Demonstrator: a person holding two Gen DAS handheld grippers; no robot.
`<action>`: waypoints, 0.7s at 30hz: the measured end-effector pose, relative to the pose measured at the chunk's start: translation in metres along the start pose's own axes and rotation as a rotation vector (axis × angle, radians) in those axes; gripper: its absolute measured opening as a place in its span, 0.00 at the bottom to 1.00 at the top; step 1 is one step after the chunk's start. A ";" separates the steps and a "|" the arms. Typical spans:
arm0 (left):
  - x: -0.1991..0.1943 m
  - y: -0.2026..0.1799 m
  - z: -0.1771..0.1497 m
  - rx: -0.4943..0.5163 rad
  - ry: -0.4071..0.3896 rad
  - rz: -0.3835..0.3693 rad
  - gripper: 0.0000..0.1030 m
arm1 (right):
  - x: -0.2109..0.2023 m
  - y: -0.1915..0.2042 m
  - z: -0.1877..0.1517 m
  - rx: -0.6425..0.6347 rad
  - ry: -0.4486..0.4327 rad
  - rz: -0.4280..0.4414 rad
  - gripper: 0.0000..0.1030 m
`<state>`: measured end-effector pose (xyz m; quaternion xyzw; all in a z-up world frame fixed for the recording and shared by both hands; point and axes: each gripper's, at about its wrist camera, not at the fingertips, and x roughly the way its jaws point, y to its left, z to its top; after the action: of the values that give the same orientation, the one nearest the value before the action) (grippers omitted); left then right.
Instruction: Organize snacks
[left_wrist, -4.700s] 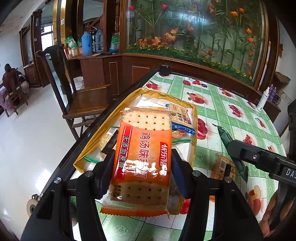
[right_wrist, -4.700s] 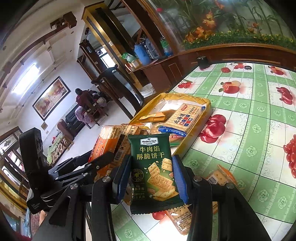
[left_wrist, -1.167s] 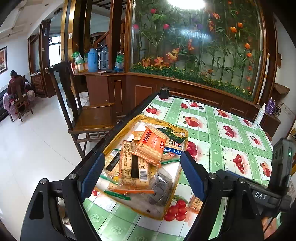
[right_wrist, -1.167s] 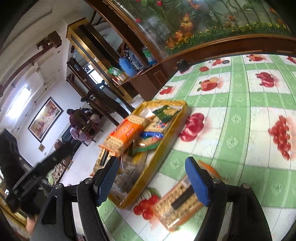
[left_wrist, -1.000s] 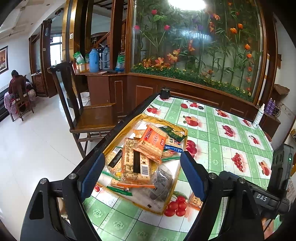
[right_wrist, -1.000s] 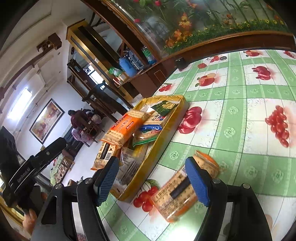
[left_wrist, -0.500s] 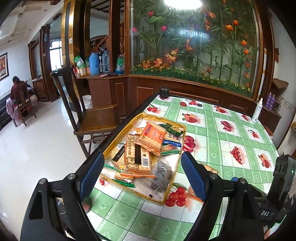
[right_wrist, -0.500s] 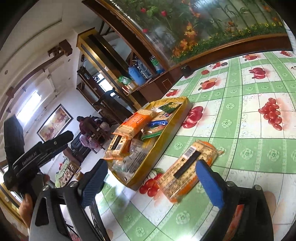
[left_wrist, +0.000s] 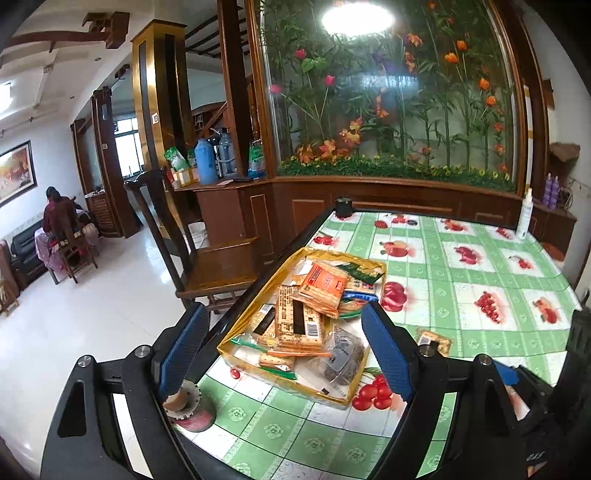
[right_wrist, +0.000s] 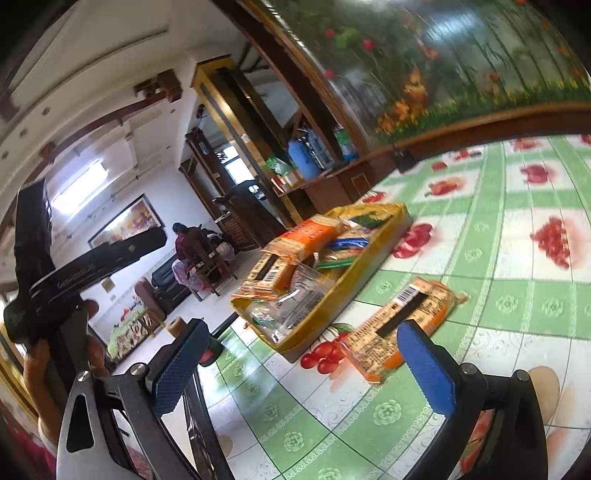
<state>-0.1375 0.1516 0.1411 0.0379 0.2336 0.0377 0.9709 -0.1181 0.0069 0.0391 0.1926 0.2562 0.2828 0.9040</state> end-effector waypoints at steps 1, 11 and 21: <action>-0.002 0.003 0.001 -0.012 -0.001 -0.015 0.83 | 0.000 0.003 -0.001 -0.015 -0.003 0.001 0.99; -0.016 0.017 0.006 -0.061 -0.023 -0.050 0.83 | 0.002 0.001 -0.001 -0.006 0.008 -0.005 0.99; -0.020 0.023 0.007 -0.075 -0.027 -0.057 0.83 | 0.005 0.007 -0.002 -0.035 0.026 -0.009 0.99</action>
<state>-0.1538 0.1727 0.1581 -0.0045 0.2198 0.0180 0.9754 -0.1186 0.0156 0.0386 0.1721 0.2639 0.2855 0.9051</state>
